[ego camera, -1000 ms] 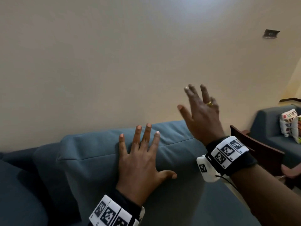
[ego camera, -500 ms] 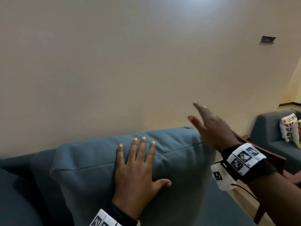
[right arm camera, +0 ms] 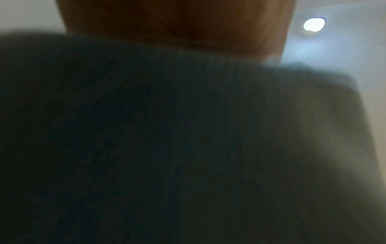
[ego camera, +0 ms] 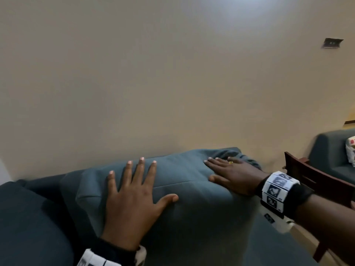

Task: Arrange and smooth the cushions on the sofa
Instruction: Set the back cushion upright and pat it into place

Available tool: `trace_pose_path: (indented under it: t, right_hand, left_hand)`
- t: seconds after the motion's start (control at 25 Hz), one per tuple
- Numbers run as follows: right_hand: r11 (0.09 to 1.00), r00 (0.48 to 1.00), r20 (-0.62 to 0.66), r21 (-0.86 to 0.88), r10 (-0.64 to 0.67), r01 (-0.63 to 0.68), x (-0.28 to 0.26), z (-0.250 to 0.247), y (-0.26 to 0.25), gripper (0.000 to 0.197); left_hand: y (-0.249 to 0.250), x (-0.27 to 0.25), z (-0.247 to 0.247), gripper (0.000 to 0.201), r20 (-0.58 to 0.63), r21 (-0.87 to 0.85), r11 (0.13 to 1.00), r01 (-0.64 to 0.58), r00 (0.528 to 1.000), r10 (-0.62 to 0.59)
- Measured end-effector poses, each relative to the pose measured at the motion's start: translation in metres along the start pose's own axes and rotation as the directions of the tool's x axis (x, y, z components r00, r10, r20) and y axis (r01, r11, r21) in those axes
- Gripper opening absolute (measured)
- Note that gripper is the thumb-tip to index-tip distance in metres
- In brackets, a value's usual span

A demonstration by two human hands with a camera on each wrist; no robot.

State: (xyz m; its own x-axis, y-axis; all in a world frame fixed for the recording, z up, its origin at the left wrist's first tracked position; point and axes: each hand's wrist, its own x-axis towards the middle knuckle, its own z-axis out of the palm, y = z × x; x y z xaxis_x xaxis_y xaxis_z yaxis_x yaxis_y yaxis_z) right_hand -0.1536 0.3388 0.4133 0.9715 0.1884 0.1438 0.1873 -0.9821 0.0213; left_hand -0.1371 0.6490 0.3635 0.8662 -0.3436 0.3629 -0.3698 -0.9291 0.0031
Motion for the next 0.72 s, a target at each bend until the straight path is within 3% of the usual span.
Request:
trace_pose_path:
  t: [0.04, 0.08, 0.12, 0.16, 0.2, 0.24, 0.28, 0.32, 0.36, 0.4, 0.44, 0.48, 0.52, 0.56, 0.6, 0.64, 0.68, 0.72]
  right_hand:
    - [0.999, 0.996, 0.091, 0.032, 0.024, -0.027, 0.001, -0.007, -0.009, 0.114]
    - [0.988, 0.995, -0.029, 0.127, 0.098, -0.094, 0.011, -0.017, -0.006, 0.111]
    - [0.956, 0.951, -0.244, 0.266, 0.193, -0.126, 0.017, -0.031, -0.008, 0.1]
    - [0.947, 0.924, -0.311, 0.294, 0.223, -0.129, 0.022, -0.039, -0.015, 0.09]
    - [0.959, 0.945, -0.279, 0.267, 0.171, -0.095, 0.025, -0.04, -0.033, 0.085]
    - [0.998, 0.984, -0.177, 0.069, 0.009, 0.004, 0.03, -0.028, -0.047, 0.086]
    - [0.995, 0.996, 0.028, -0.056, -0.079, 0.08, 0.032, -0.013, -0.056, 0.089]
    - [0.996, 0.99, 0.125, -0.05, -0.068, 0.075, 0.032, -0.013, -0.07, 0.088]
    - [0.996, 1.0, 0.002, 0.089, -0.011, 0.011, 0.038, -0.02, -0.075, 0.082]
    - [0.97, 0.975, -0.21, 0.241, 0.065, -0.013, 0.044, -0.029, -0.081, 0.075]
    - [0.953, 0.94, -0.316, 0.303, 0.128, -0.028, 0.047, -0.032, -0.084, 0.072]
    - [0.964, 0.938, -0.328, 0.263, 0.115, -0.026, 0.05, -0.03, -0.096, 0.076]
    - [0.993, 0.982, -0.187, 0.12, 0.0, 0.023, 0.051, -0.02, -0.112, 0.081]
    - [0.997, 0.996, 0.038, -0.007, -0.077, 0.077, 0.053, -0.004, -0.117, 0.086]
    - [0.997, 0.984, 0.167, -0.029, -0.068, 0.074, 0.054, 0.001, -0.125, 0.086]
    - [0.997, 0.997, 0.074, 0.076, -0.03, 0.024, 0.061, -0.005, -0.131, 0.082]
    - [0.976, 0.991, -0.133, 0.217, 0.017, 0.012, 0.066, -0.017, -0.138, 0.076]
    - [0.963, 0.958, -0.284, 0.267, 0.038, 0.041, 0.071, -0.021, -0.144, 0.073]
  left_hand:
    - [-0.014, -0.005, 0.002, 0.101, 0.003, 0.032, 0.999, -0.001, 1.0, 0.001]
    - [-0.025, -0.009, 0.002, 0.101, 0.0, 0.044, 0.999, 0.009, 1.0, -0.009]
    - [-0.033, -0.012, 0.001, 0.103, -0.013, 0.042, 0.998, 0.035, 0.999, -0.035]
    - [-0.044, -0.016, -0.002, 0.106, -0.04, 0.036, 0.996, 0.083, 0.996, -0.081]
    - [-0.053, -0.02, -0.005, 0.109, -0.069, 0.032, 0.99, 0.135, 0.989, -0.132]
    - [-0.061, -0.025, -0.006, 0.112, -0.076, 0.018, 0.983, 0.183, 0.981, -0.181]
    - [-0.069, -0.028, -0.004, 0.115, -0.077, -0.024, 0.976, 0.215, 0.973, -0.216]
    - [-0.076, -0.03, 0.0, 0.118, -0.08, -0.111, 0.969, 0.221, 0.97, -0.23]
    - [-0.082, -0.03, 0.005, 0.12, -0.105, -0.24, 0.95, 0.197, 0.968, -0.227]
    - [-0.085, -0.031, 0.01, 0.122, -0.14, -0.392, 0.907, 0.155, 0.964, -0.225]
    - [-0.086, -0.03, 0.013, 0.124, -0.175, -0.516, 0.851, 0.101, 0.96, -0.219]
    - [-0.089, -0.03, 0.015, 0.126, -0.207, -0.595, 0.802, 0.052, 0.955, -0.215]
    - [-0.091, -0.031, 0.016, 0.127, -0.234, -0.641, 0.767, 0.008, 0.95, -0.206]
    - [-0.092, -0.032, 0.016, 0.128, -0.26, -0.664, 0.747, -0.029, 0.946, -0.194]
    - [-0.094, -0.033, 0.017, 0.128, -0.274, -0.679, 0.732, -0.052, 0.943, -0.188]
    - [-0.097, -0.034, 0.018, 0.129, -0.281, -0.703, 0.708, -0.06, 0.938, -0.2]
    - [-0.099, -0.035, 0.017, 0.129, -0.278, -0.745, 0.666, -0.051, 0.93, -0.24]
    - [-0.102, -0.037, 0.018, 0.129, -0.271, -0.791, 0.611, -0.044, 0.92, -0.284]
